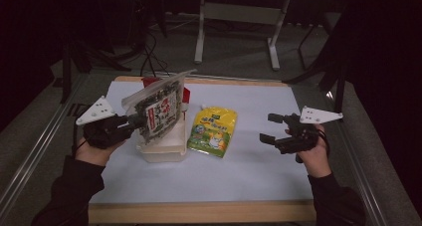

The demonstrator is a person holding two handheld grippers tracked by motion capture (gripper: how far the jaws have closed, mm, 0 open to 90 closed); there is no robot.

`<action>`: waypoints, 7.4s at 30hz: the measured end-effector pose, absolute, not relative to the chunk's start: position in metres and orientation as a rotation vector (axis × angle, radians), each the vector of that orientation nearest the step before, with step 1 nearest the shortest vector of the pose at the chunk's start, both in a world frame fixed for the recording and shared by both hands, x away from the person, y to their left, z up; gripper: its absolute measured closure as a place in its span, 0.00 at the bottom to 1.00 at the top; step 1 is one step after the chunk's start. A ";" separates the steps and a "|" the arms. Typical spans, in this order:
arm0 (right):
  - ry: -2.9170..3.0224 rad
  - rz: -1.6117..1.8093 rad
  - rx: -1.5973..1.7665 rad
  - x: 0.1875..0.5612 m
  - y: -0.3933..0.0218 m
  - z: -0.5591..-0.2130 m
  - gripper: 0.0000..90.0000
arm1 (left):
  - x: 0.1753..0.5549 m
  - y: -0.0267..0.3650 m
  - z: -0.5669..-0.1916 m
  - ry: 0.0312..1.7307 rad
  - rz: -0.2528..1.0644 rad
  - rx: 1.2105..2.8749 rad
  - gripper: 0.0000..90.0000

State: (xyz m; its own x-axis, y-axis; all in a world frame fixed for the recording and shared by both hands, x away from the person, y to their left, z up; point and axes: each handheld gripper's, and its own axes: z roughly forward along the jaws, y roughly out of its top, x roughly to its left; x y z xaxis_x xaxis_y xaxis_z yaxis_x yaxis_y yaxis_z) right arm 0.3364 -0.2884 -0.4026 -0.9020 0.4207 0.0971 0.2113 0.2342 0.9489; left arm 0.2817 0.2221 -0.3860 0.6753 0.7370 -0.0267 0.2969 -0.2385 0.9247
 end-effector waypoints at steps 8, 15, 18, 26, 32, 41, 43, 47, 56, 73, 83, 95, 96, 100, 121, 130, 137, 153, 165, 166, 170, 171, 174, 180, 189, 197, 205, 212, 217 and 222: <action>2.332 1.739 0.609 0.337 -0.290 -0.405 0.16 | 0.306 0.216 -0.398 0.840 0.483 1.877 0.88; 2.344 1.738 0.620 0.338 -0.291 -0.410 0.16 | 0.320 0.217 -0.415 0.865 0.480 1.876 0.88; 2.354 1.734 0.619 0.338 -0.291 -0.411 0.16 | 0.322 0.220 -0.422 0.869 0.471 1.852 0.88; 2.364 1.730 0.609 0.337 -0.288 -0.413 0.16 | 0.323 0.230 -0.439 0.875 0.457 1.789 0.88; 2.367 1.719 0.600 0.335 -0.288 -0.414 0.16 | 0.321 0.239 -0.468 0.925 0.430 1.748 0.88; 2.367 1.700 0.573 0.335 -0.285 -0.415 0.17 | 0.330 0.258 -0.481 1.011 0.384 1.649 0.85; 2.376 1.688 0.567 0.335 -0.284 -0.417 0.17 | 0.329 0.256 -0.480 1.011 0.400 1.666 0.84; 2.402 1.671 0.570 0.336 -0.280 -0.420 0.18 | 0.326 0.250 -0.475 1.031 0.462 1.694 0.76; 2.412 1.637 0.549 0.336 -0.271 -0.425 0.16 | 0.312 0.244 -0.464 1.035 0.556 1.657 0.43; 2.410 1.598 0.655 0.338 -0.264 -0.435 0.15 | 0.257 0.229 -0.454 0.982 0.594 1.597 0.03; 2.395 1.541 0.645 0.344 -0.251 -0.435 0.30 | 0.237 0.210 -0.477 0.938 0.499 1.621 0.03; 2.371 1.536 0.635 0.368 -0.225 -0.442 0.45 | 0.216 0.174 -0.500 0.816 0.496 1.695 0.03; 2.369 1.532 0.635 0.370 -0.223 -0.444 0.47 | 0.215 0.173 -0.500 0.812 0.493 1.697 0.03; 2.372 1.526 0.662 0.385 -0.213 -0.455 0.52 | 0.214 0.172 -0.504 0.801 0.476 1.690 0.03; 2.369 1.439 0.843 0.456 -0.178 -0.492 0.88 | 0.213 0.166 -0.523 0.788 0.436 1.719 0.03; 2.396 1.381 0.923 0.487 -0.153 -0.505 1.00 | 0.212 0.165 -0.527 0.786 0.434 1.719 0.03; 2.412 1.342 0.964 0.507 -0.132 -0.516 1.00 | 0.210 0.166 -0.527 0.779 0.454 1.725 0.03; 2.425 1.233 1.115 0.545 -0.105 -0.541 1.00 | 0.204 0.169 -0.528 0.780 0.466 1.742 0.03; 2.575 1.186 1.028 0.541 -0.096 -0.540 1.00 | 0.205 0.169 -0.526 0.778 0.468 1.733 0.03; 2.584 1.191 1.015 0.539 -0.095 -0.540 1.00 | 0.205 0.169 -0.526 0.778 0.468 1.732 0.03; 2.619 1.182 0.971 0.531 -0.093 -0.540 1.00 | 0.205 0.170 -0.525 0.778 0.468 1.729 0.03; 2.654 1.143 0.934 0.523 -0.091 -0.541 1.00 | 0.205 0.170 -0.525 0.778 0.469 1.729 0.03; 2.662 1.143 0.917 0.513 -0.092 -0.543 1.00 | 0.205 0.169 -0.525 0.775 0.470 1.730 0.03; 2.694 1.139 0.883 0.493 -0.093 -0.541 1.00 | 0.205 0.167 -0.524 0.771 0.474 1.730 0.03; 2.700 1.168 0.825 0.465 -0.101 -0.534 1.00 | 0.207 0.164 -0.522 0.766 0.475 1.730 0.03; 2.668 1.177 0.798 0.456 -0.118 -0.526 0.97 | 0.208 0.163 -0.523 0.761 0.477 1.736 0.03; 2.648 1.181 0.853 0.472 -0.116 -0.522 0.98 | 0.210 0.163 -0.524 0.763 0.476 1.737 0.03; 2.673 1.149 0.904 0.485 -0.093 -0.537 0.98 | 0.210 0.163 -0.525 0.760 0.472 1.743 0.03; 2.699 1.105 0.898 0.485 -0.082 -0.541 0.99 | 0.210 0.163 -0.526 0.756 0.472 1.747 0.03; 2.709 1.088 0.870 0.471 -0.083 -0.543 1.00 | 0.210 0.162 -0.525 0.751 0.478 1.753 0.03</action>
